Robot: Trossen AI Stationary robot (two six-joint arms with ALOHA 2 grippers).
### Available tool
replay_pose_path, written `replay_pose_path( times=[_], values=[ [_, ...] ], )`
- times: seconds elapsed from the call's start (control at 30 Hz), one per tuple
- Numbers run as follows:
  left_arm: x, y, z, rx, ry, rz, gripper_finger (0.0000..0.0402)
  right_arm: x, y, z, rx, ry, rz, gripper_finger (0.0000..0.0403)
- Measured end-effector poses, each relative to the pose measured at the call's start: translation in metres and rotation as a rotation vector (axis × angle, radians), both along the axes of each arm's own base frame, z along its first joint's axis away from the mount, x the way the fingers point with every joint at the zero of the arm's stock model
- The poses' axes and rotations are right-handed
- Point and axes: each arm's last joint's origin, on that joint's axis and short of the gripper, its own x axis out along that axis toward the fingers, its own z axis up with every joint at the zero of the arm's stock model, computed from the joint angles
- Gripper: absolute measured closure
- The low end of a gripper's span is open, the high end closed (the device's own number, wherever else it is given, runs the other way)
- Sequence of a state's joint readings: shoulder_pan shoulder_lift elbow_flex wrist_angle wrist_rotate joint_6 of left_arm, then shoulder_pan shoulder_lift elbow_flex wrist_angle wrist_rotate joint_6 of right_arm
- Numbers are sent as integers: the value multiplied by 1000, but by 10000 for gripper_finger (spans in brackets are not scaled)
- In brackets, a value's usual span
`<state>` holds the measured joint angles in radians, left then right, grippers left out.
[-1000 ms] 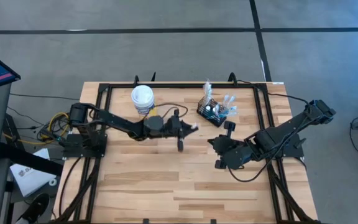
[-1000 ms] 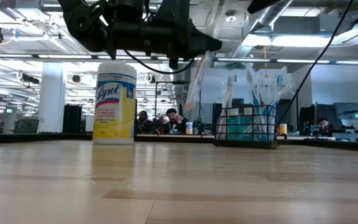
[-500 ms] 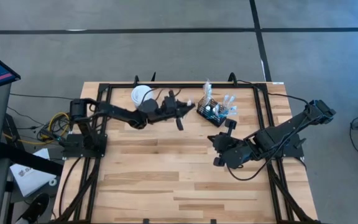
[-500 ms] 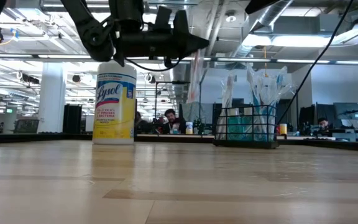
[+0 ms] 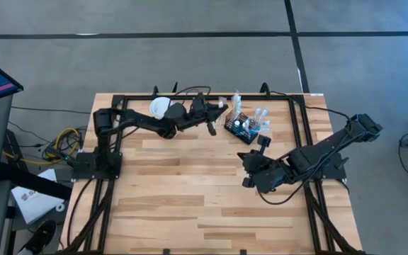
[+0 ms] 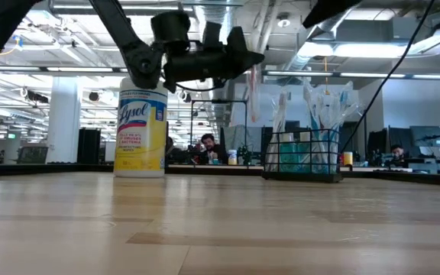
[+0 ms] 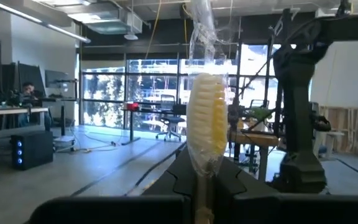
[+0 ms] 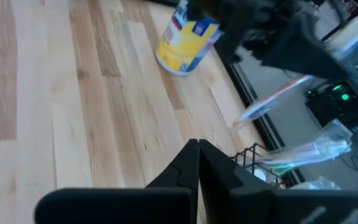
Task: Pick & Place toothbrushing station
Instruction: Put the orange toothbrush into the black wire organizer
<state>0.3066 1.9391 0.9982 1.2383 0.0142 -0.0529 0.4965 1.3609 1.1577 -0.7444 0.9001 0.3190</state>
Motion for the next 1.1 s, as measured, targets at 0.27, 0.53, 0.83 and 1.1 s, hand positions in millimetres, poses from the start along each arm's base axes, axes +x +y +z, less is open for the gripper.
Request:
replay_pose_path(
  times=[0.27, 0.53, 0.83, 1.1],
  values=[
    [18, 26, -4, 11, -25, 26, 398, 0, -4, -6, -12, 20, -12, 403],
    [34, 39, -12, 18, -38, 34, 398, 3, -12, -6, -12, 21, -42, 403],
    [33, 52, -11, 28, -40, 53, 397, 6, -19, -6, -19, 28, -65, 403],
    [34, 51, -9, 33, -49, 43, 397, 9, -27, -6, -27, 37, -91, 403]
  ],
)
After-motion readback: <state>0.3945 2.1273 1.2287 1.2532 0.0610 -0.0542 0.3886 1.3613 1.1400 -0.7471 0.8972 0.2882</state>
